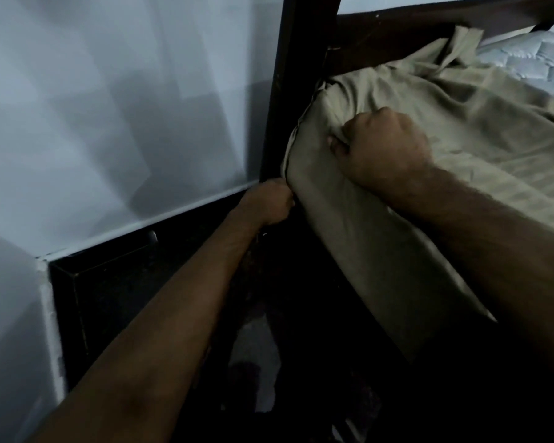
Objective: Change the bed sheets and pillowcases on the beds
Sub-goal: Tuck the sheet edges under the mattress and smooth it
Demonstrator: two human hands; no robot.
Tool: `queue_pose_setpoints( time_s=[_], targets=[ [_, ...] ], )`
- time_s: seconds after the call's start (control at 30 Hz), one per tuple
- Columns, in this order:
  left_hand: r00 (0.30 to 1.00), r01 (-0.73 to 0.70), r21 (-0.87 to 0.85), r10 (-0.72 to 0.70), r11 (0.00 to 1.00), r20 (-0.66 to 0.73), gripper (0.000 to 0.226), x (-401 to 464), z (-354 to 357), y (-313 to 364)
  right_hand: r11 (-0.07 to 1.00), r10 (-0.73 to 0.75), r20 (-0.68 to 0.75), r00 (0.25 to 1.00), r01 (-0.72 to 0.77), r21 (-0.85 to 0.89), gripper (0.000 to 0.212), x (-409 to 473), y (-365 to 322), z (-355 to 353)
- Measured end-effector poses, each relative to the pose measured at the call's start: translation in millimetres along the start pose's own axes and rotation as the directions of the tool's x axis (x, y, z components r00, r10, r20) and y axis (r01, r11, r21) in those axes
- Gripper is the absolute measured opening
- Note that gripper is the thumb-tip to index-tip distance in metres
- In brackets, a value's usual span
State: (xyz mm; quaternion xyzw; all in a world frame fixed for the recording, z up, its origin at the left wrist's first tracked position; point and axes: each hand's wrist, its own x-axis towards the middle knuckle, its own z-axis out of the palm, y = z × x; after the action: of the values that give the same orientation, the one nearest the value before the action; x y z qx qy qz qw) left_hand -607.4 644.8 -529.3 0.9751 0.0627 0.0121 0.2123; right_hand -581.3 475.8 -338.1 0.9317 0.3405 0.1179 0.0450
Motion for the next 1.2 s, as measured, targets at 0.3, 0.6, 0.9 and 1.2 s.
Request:
queue_pose_setpoints(
  time_s=[0.3, 0.6, 0.9, 1.2],
  targets=[
    [0.888, -0.158, -0.732, -0.229, 0.662, -0.399, 0.062, -26.5, 6.5, 61.2, 0.998, 0.041, 0.005, 0.999, -0.042, 0.048, 0.043, -11.2, -8.6, -12.5],
    [0.816, -0.016, -0.877, -0.501, 0.481, -0.289, 0.041, 4.5, -6.4, 77.4, 0.996, 0.029, 0.031, 0.999, -0.031, 0.085, 0.045, -3.8, 1.8, -13.9],
    [0.885, 0.239, -0.602, -0.425, 0.762, -0.187, 0.045, 12.5, -45.2, 65.4, 0.998, 0.014, 0.068, 0.998, -0.018, 0.065, 0.043, -0.8, -1.8, -12.8],
    [0.918, 0.145, -0.335, -0.253, 0.931, -0.305, 0.051, -5.4, -101.4, 77.5, 0.996, 0.034, 0.075, 0.997, -0.04, 0.08, 0.041, -1.4, -1.9, -8.0]
  ],
)
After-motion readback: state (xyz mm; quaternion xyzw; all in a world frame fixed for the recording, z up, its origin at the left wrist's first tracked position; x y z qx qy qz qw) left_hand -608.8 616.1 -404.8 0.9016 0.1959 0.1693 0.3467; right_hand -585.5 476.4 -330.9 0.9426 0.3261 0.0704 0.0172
